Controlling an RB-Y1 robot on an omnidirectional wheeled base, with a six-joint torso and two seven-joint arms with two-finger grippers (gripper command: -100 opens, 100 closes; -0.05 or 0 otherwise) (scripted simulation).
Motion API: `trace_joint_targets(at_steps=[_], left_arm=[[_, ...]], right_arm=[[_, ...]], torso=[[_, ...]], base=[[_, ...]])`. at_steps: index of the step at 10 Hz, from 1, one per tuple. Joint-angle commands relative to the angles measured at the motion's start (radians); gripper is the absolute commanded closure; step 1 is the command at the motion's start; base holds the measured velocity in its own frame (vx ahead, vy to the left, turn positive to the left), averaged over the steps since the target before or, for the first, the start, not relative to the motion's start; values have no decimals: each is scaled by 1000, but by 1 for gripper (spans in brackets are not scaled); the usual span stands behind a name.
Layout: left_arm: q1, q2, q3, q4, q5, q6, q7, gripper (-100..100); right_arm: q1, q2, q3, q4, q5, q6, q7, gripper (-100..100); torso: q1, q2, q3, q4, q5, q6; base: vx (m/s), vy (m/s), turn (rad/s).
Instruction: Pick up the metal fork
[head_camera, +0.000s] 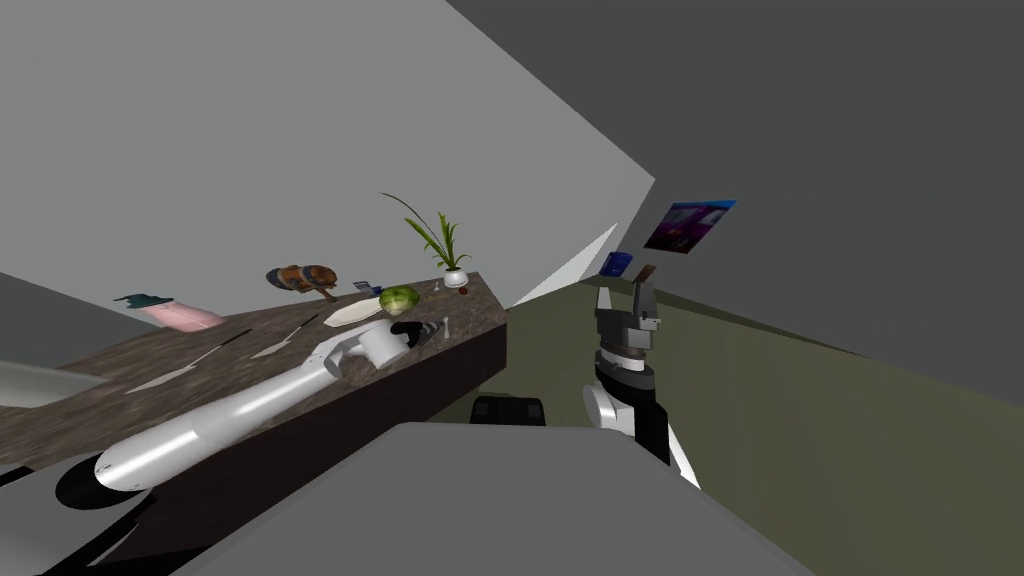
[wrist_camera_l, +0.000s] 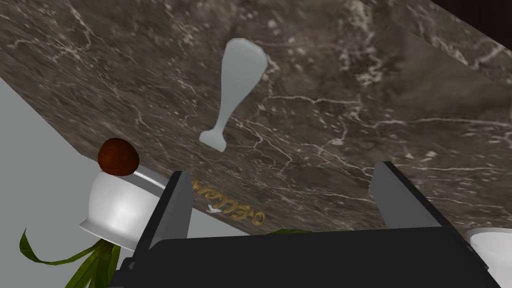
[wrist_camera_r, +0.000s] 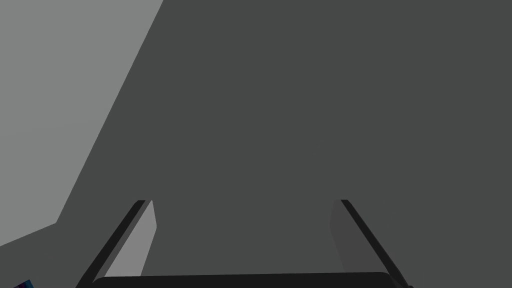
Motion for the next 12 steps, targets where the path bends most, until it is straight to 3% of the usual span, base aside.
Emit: trace_joint_targets(at_steps=[1, 7, 12], left_arm=[[-9, 19, -9, -34, 25, 29, 0, -100], [1, 67, -57, -141, 68, 107, -46, -100], [27, 107, -106, -232, 100, 168, -111, -100]], right_arm=[[0, 0, 0, 0, 0, 0, 0, 0], [0, 0, 0, 0, 0, 0, 0, 0], [0, 0, 0, 0, 0, 0, 0, 0]], torso=[[0, 0, 0, 0, 0, 0], [6, -10, -6, -2, 1, 0], [8, -11, -7, -3, 2, 0]], base=[[-47, -40, 7], [42, 21, -37], [74, 90, -75]])
